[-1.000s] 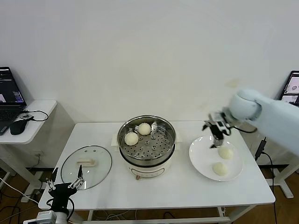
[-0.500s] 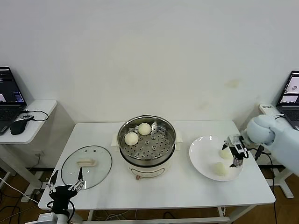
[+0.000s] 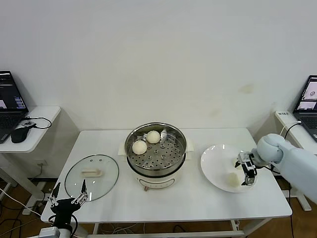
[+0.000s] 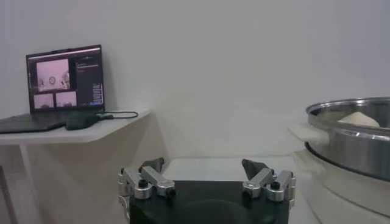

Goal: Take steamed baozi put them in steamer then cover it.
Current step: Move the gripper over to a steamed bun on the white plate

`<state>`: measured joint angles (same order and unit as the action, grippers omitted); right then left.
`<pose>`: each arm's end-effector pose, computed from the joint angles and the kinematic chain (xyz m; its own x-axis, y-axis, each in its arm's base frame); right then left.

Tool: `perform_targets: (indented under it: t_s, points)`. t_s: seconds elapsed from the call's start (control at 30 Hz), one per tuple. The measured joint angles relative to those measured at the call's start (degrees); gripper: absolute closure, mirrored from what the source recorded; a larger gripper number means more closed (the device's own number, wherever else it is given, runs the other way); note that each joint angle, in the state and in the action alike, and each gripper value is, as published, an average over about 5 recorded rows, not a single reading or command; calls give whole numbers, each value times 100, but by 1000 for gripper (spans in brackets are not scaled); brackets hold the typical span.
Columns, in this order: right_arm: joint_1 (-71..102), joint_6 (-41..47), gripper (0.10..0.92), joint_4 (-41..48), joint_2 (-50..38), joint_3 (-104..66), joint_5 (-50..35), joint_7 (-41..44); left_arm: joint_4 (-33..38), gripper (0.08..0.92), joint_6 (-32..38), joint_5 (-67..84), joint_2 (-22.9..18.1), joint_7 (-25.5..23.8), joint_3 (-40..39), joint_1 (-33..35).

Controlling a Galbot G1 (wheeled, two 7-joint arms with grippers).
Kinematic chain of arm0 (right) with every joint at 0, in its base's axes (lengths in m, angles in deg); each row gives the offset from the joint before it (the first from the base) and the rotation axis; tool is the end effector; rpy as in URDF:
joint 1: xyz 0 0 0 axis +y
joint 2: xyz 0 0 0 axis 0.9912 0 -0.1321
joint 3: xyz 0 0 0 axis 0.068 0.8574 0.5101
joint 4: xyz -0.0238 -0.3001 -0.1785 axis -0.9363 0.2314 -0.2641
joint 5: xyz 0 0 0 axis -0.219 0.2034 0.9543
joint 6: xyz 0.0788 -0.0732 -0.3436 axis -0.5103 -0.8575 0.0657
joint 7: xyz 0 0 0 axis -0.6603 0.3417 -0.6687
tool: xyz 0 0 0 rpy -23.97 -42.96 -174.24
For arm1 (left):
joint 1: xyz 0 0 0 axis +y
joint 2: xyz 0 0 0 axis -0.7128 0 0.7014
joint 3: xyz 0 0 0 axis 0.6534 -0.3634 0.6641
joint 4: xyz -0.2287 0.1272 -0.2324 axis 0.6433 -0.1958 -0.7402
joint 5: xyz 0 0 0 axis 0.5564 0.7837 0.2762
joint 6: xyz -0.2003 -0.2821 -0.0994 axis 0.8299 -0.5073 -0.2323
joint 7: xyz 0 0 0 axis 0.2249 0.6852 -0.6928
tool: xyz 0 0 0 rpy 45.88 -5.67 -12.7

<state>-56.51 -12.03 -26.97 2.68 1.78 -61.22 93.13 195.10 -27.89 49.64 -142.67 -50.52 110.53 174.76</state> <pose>0.4772 -0.1841 -0.2200 -0.1677 -0.0407 0.9850 -0.9834 -0.0628 -0.1700 0.1434 0.0902 -0.3103 -0.9724 -0.2031 0.1145 -0.1911 0.9757 0.1076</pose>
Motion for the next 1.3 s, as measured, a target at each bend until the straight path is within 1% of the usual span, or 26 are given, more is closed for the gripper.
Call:
perform_targets:
  t_s: [0.27, 0.63, 0.83, 0.93, 1.3]
  points:
    - [137, 65, 220, 139, 124, -91, 106, -17, -59, 177, 3, 4, -4, 3, -3, -19]
    - [255, 98, 297, 298, 300, -187, 185, -61, -76, 177, 6, 3, -19, 9, -10, -36]
    - [263, 99, 369, 307, 316, -231, 197, -56, -61, 177, 6, 1, -28, 13, -8, -31]
    - [247, 100, 393, 288, 296, -247, 184, -44, -60, 177, 7, 1, -29, 15, -5, -25]
    - [-98, 163, 421, 66, 68, -180, -41, 84, -15, 177, 12, 3, -20, 17, -19, -38]
